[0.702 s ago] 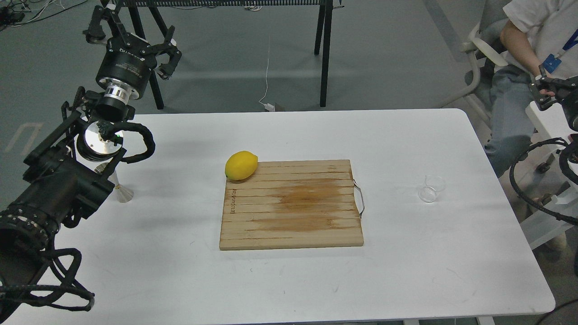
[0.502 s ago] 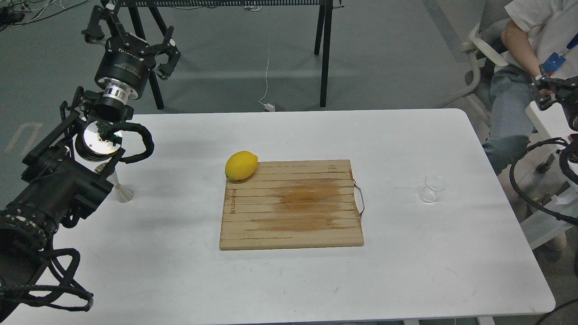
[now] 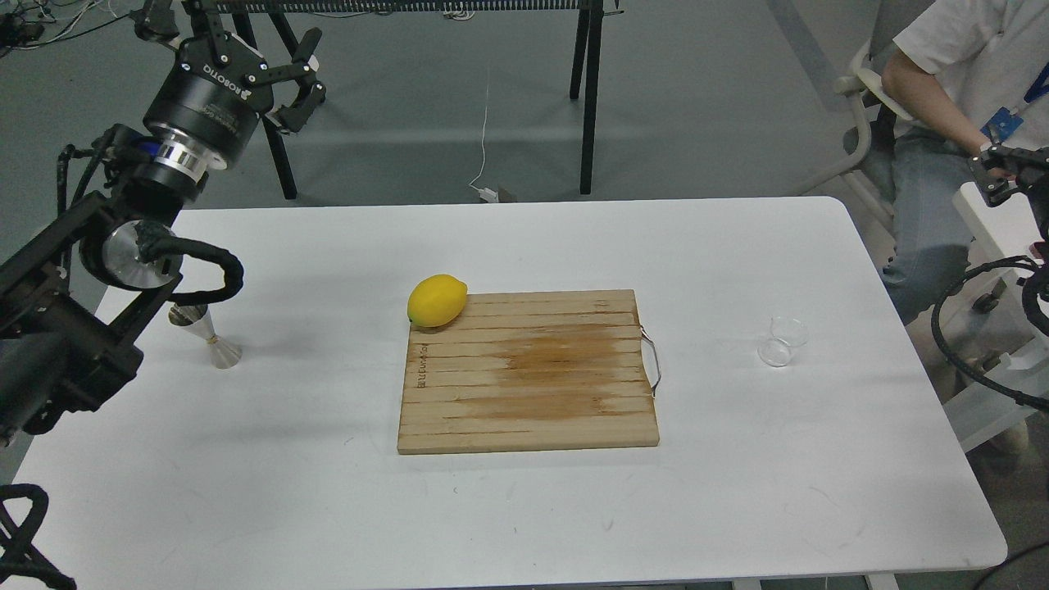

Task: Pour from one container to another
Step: 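Lower the left gripper toward the metal jigger beside the board, then grasp the metal jigger with the left gripper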

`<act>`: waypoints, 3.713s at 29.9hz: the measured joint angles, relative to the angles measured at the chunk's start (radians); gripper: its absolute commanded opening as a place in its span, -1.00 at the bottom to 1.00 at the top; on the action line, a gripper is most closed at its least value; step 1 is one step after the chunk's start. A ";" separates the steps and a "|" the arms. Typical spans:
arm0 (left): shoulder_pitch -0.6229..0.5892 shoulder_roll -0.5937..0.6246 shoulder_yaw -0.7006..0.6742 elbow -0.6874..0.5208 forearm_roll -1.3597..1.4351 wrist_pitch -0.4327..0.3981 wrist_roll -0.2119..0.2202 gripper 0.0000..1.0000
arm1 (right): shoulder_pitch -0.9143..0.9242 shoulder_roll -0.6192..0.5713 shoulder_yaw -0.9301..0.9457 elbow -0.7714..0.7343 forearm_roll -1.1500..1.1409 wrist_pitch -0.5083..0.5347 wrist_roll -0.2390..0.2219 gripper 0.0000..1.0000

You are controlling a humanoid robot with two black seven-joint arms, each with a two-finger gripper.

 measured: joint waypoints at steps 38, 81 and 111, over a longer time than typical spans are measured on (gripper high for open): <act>0.588 0.335 0.325 0.013 1.555 0.769 0.004 0.87 | -0.034 0.000 0.001 0.002 0.000 0.000 0.009 0.99; 0.265 -0.056 0.390 0.614 1.589 0.769 -0.001 0.07 | -0.041 0.009 0.002 0.000 0.000 0.000 0.010 0.99; 0.219 -0.101 0.499 0.687 1.586 0.770 -0.005 -0.92 | -0.041 -0.021 0.003 0.000 0.000 0.000 0.020 0.99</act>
